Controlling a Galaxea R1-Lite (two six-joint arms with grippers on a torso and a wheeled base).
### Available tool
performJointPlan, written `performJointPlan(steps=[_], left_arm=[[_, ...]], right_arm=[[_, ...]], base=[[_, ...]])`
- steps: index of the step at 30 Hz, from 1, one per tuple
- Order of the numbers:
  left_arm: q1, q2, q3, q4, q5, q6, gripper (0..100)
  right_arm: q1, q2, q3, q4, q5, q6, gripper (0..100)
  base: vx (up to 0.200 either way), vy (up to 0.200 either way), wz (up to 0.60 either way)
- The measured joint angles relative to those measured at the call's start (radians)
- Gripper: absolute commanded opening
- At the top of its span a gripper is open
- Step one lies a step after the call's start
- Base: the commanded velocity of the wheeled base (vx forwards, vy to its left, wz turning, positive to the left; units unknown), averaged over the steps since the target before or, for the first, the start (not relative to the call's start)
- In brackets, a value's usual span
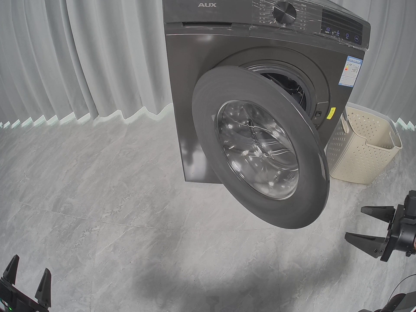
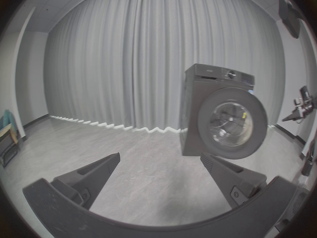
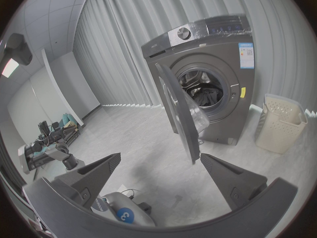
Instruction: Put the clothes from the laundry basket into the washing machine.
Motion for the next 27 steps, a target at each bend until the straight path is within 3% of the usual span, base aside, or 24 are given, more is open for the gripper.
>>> performJointPlan(steps=[4, 7, 9, 14, 24, 27], left_arm=[[-0.017, -0.018, 0.000, 0.000, -0.149, -0.013, 100], [-0.026, -0.031, 0.000, -0.001, -0.206, -0.042, 100], [-0.029, -0.037, 0.000, -0.002, -0.203, -0.052, 100], [-0.037, -0.046, 0.000, -0.004, -0.126, -0.068, 100], [-0.040, -0.049, 0.000, -0.005, -0.134, -0.067, 100], [-0.040, -0.049, 0.000, -0.005, -0.136, -0.071, 100]], right_arm=[[0.058, 0.053, -0.023, -0.012, -0.035, 0.036, 100], [0.083, 0.079, -0.034, -0.017, -0.057, 0.048, 100], [0.093, 0.094, -0.039, -0.021, -0.071, 0.053, 100], [0.113, 0.125, -0.050, -0.041, -0.127, 0.064, 100], [0.141, 0.190, -0.065, -0.102, -0.134, 0.070, 100], [0.154, 0.216, -0.065, -0.127, -0.134, 0.070, 100]], base=[[0.000, 0.000, 0.00], [0.000, -0.067, 0.00], [0.000, -0.200, 0.00], [0.000, -0.200, 0.00], [0.000, -0.200, 0.00], [0.000, 0.000, 0.00]])
